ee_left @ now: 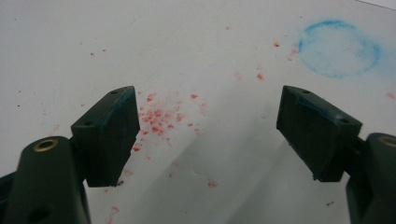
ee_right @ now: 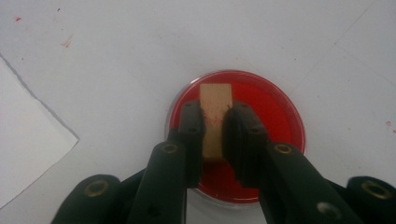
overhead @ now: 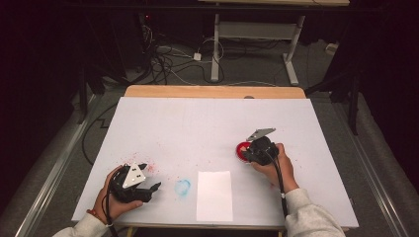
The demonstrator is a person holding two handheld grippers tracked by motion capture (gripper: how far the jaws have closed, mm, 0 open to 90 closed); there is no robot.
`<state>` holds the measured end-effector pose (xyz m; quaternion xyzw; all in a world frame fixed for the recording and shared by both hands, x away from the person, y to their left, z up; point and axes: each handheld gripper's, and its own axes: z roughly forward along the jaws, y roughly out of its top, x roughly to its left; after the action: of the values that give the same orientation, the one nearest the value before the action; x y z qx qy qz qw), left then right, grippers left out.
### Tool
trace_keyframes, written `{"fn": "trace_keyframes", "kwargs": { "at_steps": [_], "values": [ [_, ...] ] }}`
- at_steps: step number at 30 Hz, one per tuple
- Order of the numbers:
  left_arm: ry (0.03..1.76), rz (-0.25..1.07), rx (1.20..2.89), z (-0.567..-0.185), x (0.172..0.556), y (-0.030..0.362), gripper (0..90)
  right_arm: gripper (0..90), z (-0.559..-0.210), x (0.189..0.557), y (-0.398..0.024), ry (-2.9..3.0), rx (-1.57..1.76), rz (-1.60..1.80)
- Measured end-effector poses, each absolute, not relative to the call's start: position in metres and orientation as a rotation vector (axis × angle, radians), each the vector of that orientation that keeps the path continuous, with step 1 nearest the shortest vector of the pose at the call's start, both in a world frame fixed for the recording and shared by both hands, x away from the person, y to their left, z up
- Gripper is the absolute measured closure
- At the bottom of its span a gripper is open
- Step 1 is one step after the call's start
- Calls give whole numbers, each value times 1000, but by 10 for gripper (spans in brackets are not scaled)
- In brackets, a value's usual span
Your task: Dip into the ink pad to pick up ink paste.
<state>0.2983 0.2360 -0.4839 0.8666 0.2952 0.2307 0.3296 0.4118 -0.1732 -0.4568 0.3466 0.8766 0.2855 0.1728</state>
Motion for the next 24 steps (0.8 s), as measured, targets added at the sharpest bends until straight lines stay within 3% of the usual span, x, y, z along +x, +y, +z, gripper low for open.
{"fn": "trace_keyframes", "kwargs": {
  "at_steps": [18, 24],
  "values": [
    [784, 598, 2255, -485, 300, 239, 205, 763, -457, 409, -174, 2472, 966, 826],
    [784, 600, 2247, -484, 300, 240, 205, 762, -444, 405, -177, 2438, 943, 869]
  ]
}}
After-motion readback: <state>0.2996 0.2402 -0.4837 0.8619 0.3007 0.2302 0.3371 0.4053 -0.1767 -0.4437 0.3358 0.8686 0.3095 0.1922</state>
